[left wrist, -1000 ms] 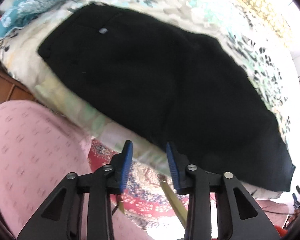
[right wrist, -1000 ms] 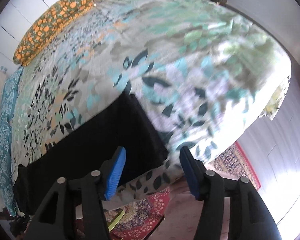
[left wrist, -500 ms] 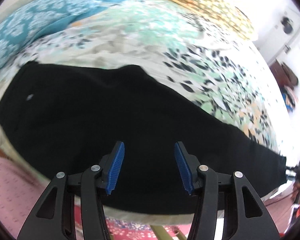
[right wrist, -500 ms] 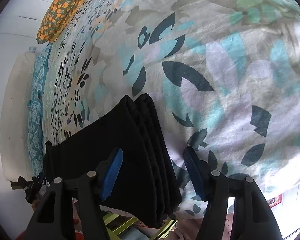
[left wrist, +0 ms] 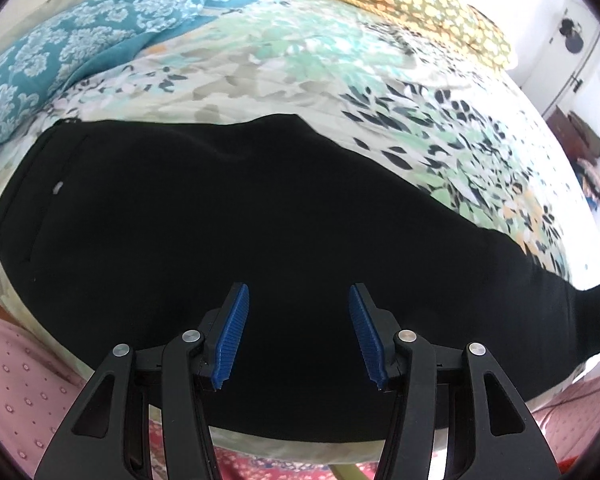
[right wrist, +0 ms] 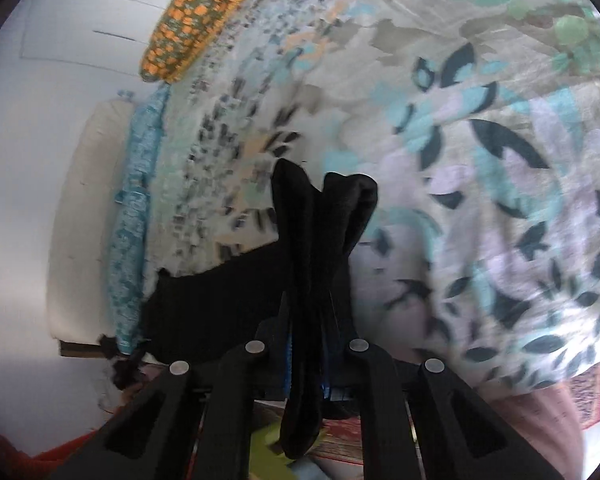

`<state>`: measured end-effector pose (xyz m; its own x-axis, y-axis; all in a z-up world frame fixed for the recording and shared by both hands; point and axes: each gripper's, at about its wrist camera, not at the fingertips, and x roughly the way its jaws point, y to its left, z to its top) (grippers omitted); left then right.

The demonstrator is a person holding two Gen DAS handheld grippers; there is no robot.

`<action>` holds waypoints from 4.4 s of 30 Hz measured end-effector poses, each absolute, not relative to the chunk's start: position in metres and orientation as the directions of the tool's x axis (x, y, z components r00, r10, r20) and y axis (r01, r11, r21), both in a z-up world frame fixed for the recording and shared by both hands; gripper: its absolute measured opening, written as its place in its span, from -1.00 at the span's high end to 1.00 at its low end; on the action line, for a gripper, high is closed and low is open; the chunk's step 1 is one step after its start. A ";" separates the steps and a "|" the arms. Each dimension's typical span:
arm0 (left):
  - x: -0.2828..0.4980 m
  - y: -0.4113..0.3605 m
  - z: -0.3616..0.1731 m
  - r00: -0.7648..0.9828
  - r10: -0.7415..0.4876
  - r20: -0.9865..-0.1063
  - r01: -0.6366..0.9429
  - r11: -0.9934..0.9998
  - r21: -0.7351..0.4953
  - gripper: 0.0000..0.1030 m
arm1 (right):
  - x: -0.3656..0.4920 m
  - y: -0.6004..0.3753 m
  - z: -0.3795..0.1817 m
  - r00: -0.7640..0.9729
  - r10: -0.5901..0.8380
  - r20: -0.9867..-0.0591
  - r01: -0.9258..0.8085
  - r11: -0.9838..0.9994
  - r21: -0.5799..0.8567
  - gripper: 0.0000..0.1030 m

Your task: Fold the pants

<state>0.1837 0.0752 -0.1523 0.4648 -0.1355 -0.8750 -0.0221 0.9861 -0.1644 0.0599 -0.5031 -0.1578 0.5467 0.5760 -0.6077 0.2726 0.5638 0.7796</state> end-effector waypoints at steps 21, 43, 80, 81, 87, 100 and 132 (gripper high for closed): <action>0.176 0.103 -0.143 0.514 -0.269 -0.815 -0.022 0.945 -0.325 -0.06 | 0.225 -0.137 -0.178 0.366 0.759 -0.538 0.007 0.576 0.818 -0.03; 0.173 -0.007 -0.167 0.350 -0.338 -0.873 0.331 0.917 -0.223 0.91 | 0.094 -0.282 -0.137 0.662 0.310 -0.682 0.023 0.902 0.432 -0.35; 0.183 0.033 -0.183 0.330 -0.222 -0.917 0.189 0.968 -0.167 0.56 | 0.135 -0.256 -0.198 0.412 0.523 -0.746 -0.004 0.820 0.572 0.73; 0.182 0.032 -0.183 0.332 -0.220 -0.917 0.191 0.968 -0.163 0.56 | 0.131 -0.249 -0.181 0.438 0.495 -0.751 -0.053 0.847 0.528 0.74; 0.172 0.004 -0.180 0.318 -0.233 -0.919 0.256 0.954 -0.154 0.56 | 0.116 -0.258 -0.147 0.478 0.421 -0.771 -0.103 0.899 0.426 0.81; 0.167 0.008 -0.174 0.291 -0.281 -0.914 0.246 0.946 -0.212 0.37 | 0.109 -0.296 -0.177 0.471 0.203 -0.859 0.107 0.953 0.284 -0.03; 0.188 -0.012 -0.185 0.353 -0.242 -0.904 0.321 0.939 -0.126 0.51 | 0.134 -0.185 -0.205 0.437 0.129 -0.890 -0.139 0.987 0.075 -0.57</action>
<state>0.1881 -0.0119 -0.1852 0.3531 -0.2424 -0.9036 0.3211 0.9386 -0.1264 0.1336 -0.1847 -0.2052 0.4368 0.1292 -0.8902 -0.1389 0.9874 0.0752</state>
